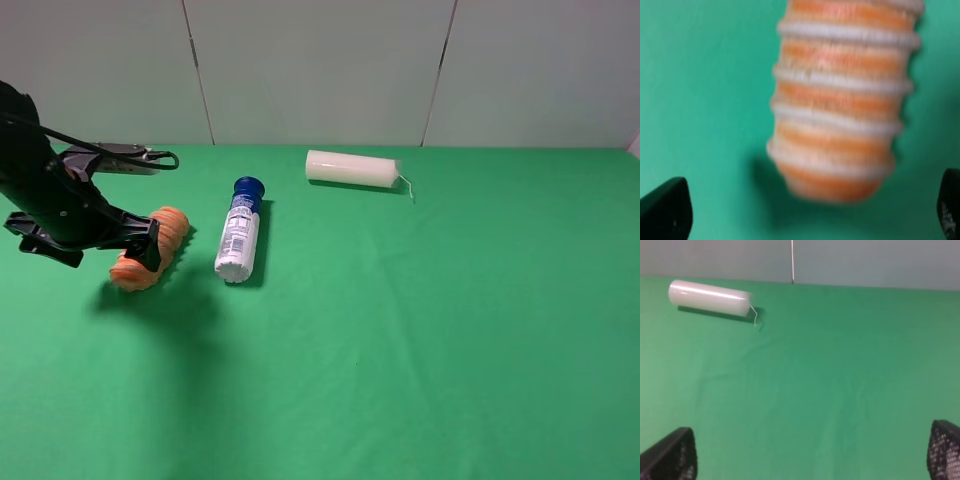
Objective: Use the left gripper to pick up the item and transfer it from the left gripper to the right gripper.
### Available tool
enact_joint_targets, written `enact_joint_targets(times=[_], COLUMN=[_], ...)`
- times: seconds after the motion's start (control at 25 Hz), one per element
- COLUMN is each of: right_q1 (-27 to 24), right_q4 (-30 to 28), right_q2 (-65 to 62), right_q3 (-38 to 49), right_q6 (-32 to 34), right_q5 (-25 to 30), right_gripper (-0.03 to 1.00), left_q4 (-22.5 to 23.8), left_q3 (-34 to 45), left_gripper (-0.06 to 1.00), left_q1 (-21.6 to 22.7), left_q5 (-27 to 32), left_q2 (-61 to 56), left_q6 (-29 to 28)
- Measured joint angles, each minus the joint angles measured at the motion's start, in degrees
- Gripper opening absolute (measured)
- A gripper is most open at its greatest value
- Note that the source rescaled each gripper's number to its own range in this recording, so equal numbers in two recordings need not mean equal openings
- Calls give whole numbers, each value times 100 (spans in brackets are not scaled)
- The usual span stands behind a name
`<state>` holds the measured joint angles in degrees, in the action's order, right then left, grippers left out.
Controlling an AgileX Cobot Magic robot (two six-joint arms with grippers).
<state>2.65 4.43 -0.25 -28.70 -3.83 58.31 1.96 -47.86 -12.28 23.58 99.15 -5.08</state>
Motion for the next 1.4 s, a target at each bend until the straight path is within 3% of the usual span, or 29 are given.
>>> enact_joint_targets(times=[0.28, 0.72, 1.0, 1.16, 1.4], right_q1=[0, 0, 0, 0, 0], right_q4=[0, 0, 0, 0, 0], right_q2=[0, 0, 0, 0, 0], right_q3=[0, 0, 0, 0, 0], right_q6=[0, 0, 0, 0, 0], right_q5=[0, 0, 0, 0, 0], right_gripper=[100, 100, 100, 100, 100], left_q4=[18, 93, 101, 107, 107], left_q3=[-322, -346, -346, -346, -346], left_gripper=[98, 97, 89, 74, 27], left_q1=[-318, -351, -351, -351, -351], left_q5=[-189, -190, -283, -283, -278], left_q2=[654, 884, 952, 972, 972], left_q6=[129, 127, 18, 12, 12])
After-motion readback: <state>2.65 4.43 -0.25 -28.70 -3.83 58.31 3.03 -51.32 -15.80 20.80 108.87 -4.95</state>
